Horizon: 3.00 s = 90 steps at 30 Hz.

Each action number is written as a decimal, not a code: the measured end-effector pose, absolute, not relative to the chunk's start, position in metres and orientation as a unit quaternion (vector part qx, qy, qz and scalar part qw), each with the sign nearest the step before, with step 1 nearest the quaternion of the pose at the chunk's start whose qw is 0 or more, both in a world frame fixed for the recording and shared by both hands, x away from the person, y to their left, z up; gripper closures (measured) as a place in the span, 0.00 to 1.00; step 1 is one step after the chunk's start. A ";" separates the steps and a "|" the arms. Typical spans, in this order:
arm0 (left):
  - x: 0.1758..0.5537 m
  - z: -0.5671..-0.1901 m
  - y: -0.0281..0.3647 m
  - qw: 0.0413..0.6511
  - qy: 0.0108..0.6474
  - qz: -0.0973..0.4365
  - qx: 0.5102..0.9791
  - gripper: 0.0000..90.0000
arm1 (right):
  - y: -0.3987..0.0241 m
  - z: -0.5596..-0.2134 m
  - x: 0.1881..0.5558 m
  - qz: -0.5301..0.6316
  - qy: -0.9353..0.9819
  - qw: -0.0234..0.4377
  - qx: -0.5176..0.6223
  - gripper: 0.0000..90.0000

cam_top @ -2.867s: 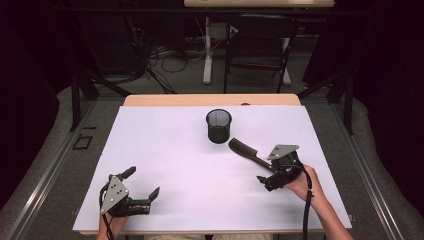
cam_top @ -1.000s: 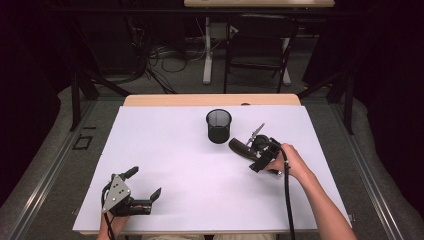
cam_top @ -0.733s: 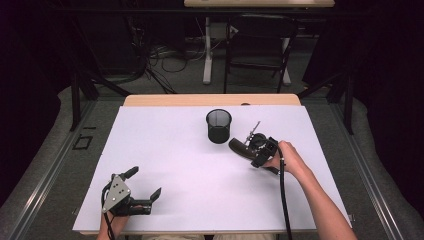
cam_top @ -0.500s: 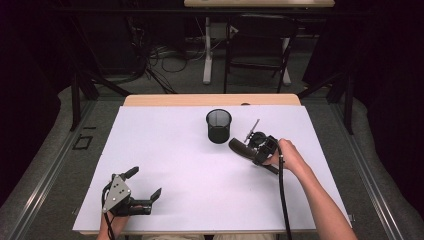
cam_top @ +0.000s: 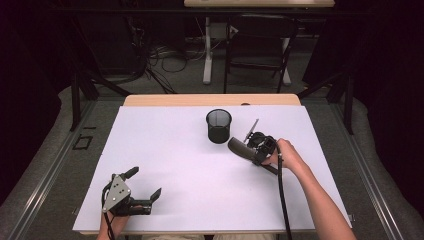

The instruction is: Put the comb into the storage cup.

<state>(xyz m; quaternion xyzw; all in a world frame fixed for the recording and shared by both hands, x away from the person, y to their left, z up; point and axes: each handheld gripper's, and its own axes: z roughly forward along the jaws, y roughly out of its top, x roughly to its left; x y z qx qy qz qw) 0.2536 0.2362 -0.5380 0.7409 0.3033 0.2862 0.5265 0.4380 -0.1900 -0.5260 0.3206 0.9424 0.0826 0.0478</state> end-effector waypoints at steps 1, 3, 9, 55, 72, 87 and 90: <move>0.254 -0.538 0.236 0.526 0.303 0.287 0.741 0.00 | -0.191 -0.526 0.438 0.087 0.941 0.045 0.323 0.79; 0.253 -0.538 0.236 0.526 0.303 0.286 0.741 0.00 | -0.193 -0.527 0.439 0.097 0.938 0.042 0.331 0.79; 0.254 -0.538 0.237 0.526 0.302 0.286 0.741 0.00 | -0.198 -0.526 0.438 0.110 0.932 0.034 0.343 0.80; 0.253 -0.537 0.237 0.526 0.302 0.288 0.741 0.00 | -0.229 -0.501 0.398 0.270 0.888 0.094 0.360 0.80; 0.253 -0.538 0.237 0.526 0.304 0.286 0.741 0.00 | -0.233 -0.500 0.393 0.314 0.868 0.112 0.369 0.80; 0.253 -0.537 0.237 0.525 0.303 0.288 0.741 0.00 | -0.234 -0.498 0.389 0.338 0.854 0.128 0.374 0.80; 0.253 -0.537 0.237 0.525 0.303 0.288 0.741 0.00 | -0.233 -0.498 0.388 0.347 0.850 0.133 0.373 0.80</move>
